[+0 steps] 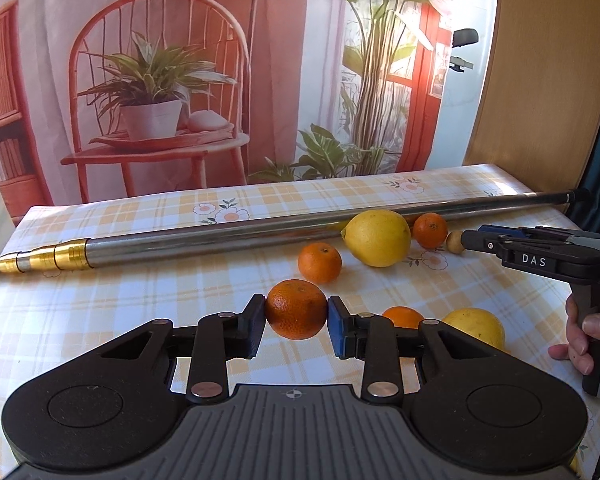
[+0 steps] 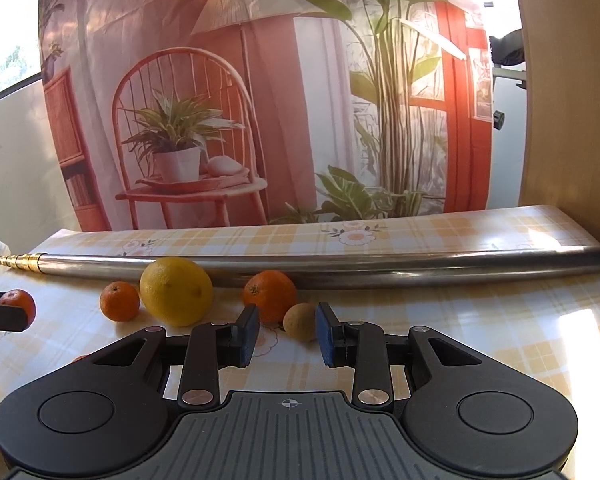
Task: Organize fruits
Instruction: 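Close the right tool on an orange while the left tool holds its orange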
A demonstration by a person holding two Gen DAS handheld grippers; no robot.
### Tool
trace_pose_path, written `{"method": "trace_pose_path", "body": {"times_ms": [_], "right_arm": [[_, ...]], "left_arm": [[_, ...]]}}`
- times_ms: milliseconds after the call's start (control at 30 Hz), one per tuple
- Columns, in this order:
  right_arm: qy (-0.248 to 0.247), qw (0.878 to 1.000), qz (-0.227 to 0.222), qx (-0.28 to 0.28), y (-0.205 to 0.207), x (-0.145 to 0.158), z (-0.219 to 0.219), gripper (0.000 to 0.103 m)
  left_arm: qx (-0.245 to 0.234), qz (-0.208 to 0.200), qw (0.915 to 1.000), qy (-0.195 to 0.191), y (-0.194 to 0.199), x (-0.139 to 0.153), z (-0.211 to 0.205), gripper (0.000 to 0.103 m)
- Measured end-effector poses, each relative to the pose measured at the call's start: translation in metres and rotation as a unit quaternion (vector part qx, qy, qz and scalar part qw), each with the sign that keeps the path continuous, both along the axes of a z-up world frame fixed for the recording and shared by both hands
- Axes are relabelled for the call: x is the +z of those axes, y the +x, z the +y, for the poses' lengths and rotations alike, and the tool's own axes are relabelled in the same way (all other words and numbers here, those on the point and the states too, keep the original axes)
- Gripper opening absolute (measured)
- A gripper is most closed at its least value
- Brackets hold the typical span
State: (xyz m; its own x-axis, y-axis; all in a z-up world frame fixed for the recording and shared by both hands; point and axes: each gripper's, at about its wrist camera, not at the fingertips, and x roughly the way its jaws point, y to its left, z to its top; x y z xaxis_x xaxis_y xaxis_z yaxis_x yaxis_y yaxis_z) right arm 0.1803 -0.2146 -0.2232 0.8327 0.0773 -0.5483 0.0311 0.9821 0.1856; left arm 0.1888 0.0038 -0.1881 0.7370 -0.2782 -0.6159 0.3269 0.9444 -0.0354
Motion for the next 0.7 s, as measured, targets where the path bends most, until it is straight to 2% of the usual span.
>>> {"method": "trace_pose_path", "body": {"times_ms": [133,300,433,700], "right_arm": [[-0.020,1.000,-0.006,0.022,0.018,0.004,0.006,0.030],[-0.045,0.998,0.016,0.046,0.042,-0.002,0.015,0.030],[-0.072,0.995,0.026,0.061,0.050,-0.006,0.025,0.038],[-0.099,0.992,0.053,0.063,0.059,-0.015,0.032,0.037]], "left_arm": [[0.010,-0.007,0.9999,-0.007,-0.006,0.006,0.005,0.035],[0.018,-0.008,0.9997,-0.012,-0.010,0.007,0.010,0.035],[0.019,-0.007,0.9996,-0.017,-0.013,0.006,0.012,0.035],[0.016,-0.005,0.9995,-0.027,-0.018,0.005,0.013,0.035]]}}
